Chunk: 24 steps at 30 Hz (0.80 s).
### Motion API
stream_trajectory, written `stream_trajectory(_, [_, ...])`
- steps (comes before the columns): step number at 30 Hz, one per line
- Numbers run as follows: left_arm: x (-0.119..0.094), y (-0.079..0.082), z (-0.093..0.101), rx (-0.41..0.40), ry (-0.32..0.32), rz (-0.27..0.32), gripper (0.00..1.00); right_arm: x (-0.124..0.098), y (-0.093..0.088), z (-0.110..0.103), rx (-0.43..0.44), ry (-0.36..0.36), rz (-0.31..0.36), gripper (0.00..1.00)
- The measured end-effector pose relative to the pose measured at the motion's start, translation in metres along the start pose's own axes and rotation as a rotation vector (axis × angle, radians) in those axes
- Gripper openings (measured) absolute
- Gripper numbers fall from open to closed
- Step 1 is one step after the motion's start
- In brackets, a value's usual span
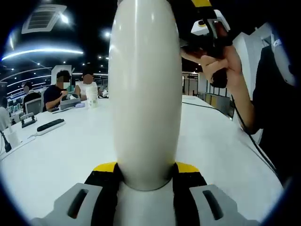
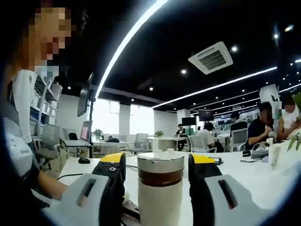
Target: Grasp the water cup twist off the cup lid place the cup lid on the table
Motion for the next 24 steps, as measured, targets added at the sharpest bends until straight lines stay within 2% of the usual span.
stream_trajectory(3, [-0.0004, -0.0002, -0.0007, 0.000, 0.001, 0.000, 0.46, 0.0052, -0.0004, 0.0041, -0.011, 0.001, -0.002, 0.50])
stream_trajectory(4, [-0.0005, -0.0003, -0.0008, 0.000, 0.001, 0.000, 0.46, 0.0061, -0.0022, 0.0042, -0.012, 0.012, -0.012, 0.46])
stream_trajectory(7, [-0.0006, -0.0004, -0.0008, -0.001, 0.001, 0.000, 0.46, 0.0058, -0.0032, 0.0042, -0.009, 0.046, -0.015, 0.45])
stream_trajectory(10, [-0.0009, -0.0005, -0.0013, -0.001, 0.001, -0.001, 0.46, 0.0052, -0.0028, 0.0031, -0.009, 0.116, -0.014, 0.45])
stream_trajectory(12, [-0.0010, -0.0005, -0.0016, -0.001, 0.000, 0.000, 0.46, 0.0054, -0.0028, 0.0029, 0.018, 0.194, -0.010, 0.44])
stream_trajectory(16, [-0.0014, -0.0006, -0.0021, 0.000, 0.001, -0.001, 0.46, 0.0045, -0.0026, 0.0023, 0.047, 0.401, 0.009, 0.44])
stream_trajectory(18, [-0.0016, -0.0007, -0.0023, 0.000, 0.001, -0.001, 0.46, 0.0046, -0.0028, 0.0030, 0.097, 0.480, 0.009, 0.44])
stream_trajectory(20, [-0.0017, -0.0007, -0.0025, 0.000, 0.001, -0.001, 0.46, 0.0041, -0.0031, 0.0028, 0.130, 0.590, 0.021, 0.44])
stream_trajectory(24, [-0.0017, -0.0008, -0.0027, -0.001, 0.001, -0.001, 0.46, 0.0041, -0.0042, 0.0032, 0.143, 0.724, 0.017, 0.44])
Point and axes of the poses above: the point that each gripper's makers call its tool centre point, and the gripper's own axes: x roughly forward along the fingers, z roughly to its right, y roughly out of its top, the point moved 1 cm from there along -x, roughly backward along the fingers, and after that the axes turned 1 degree about -y, right-handed, at the moved point
